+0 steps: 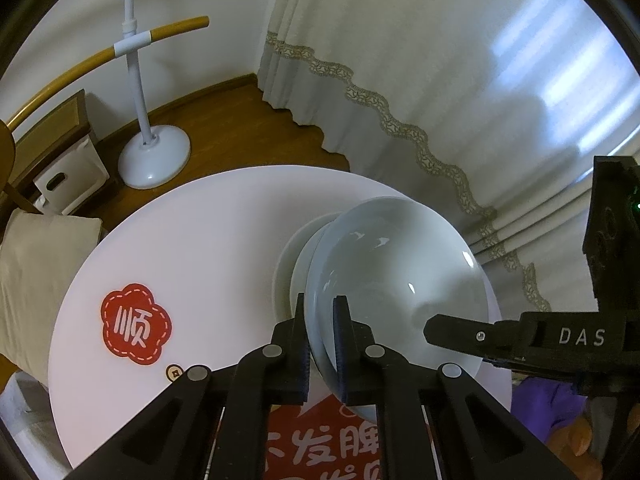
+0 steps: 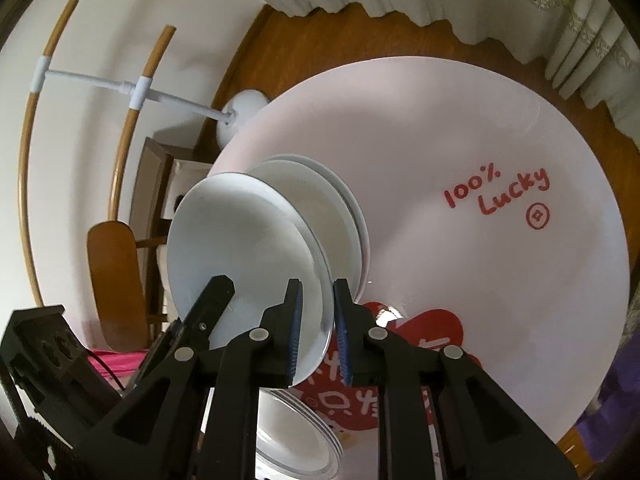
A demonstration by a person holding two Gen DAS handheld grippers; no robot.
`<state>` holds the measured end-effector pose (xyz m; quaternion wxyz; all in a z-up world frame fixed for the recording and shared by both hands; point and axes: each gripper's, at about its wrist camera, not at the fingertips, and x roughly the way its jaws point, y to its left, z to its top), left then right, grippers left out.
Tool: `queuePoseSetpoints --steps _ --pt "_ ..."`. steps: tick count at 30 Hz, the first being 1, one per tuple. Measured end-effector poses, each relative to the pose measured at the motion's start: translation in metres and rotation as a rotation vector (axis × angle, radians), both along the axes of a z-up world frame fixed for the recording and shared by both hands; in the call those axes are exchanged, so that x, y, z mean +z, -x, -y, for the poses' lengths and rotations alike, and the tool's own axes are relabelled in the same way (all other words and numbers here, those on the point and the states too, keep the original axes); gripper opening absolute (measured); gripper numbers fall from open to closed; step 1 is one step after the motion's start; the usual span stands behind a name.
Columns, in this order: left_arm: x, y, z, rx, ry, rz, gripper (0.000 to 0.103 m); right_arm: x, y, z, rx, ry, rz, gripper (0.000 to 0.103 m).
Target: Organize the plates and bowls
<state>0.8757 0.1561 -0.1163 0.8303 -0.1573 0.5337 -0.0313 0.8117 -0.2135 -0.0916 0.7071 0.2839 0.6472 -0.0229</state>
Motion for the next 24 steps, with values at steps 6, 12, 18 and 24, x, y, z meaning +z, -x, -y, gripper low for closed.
queuePoseSetpoints --steps 6,12,18,24 --pt "0.002 -0.001 0.003 0.0 0.015 0.0 0.006 0.009 -0.001 -0.007 0.051 0.083 0.0 0.015" --pt "-0.005 -0.005 0.01 -0.008 0.016 -0.016 0.006 0.005 -0.001 -0.004 0.055 0.12 -0.027 0.015" --pt "-0.007 -0.008 0.012 -0.011 0.007 -0.014 0.006 -0.002 -0.003 -0.007 0.052 0.143 -0.036 0.018" --pt "-0.008 -0.009 0.013 -0.017 0.002 -0.012 0.006 -0.012 -0.007 -0.009 0.039 0.18 -0.052 0.018"
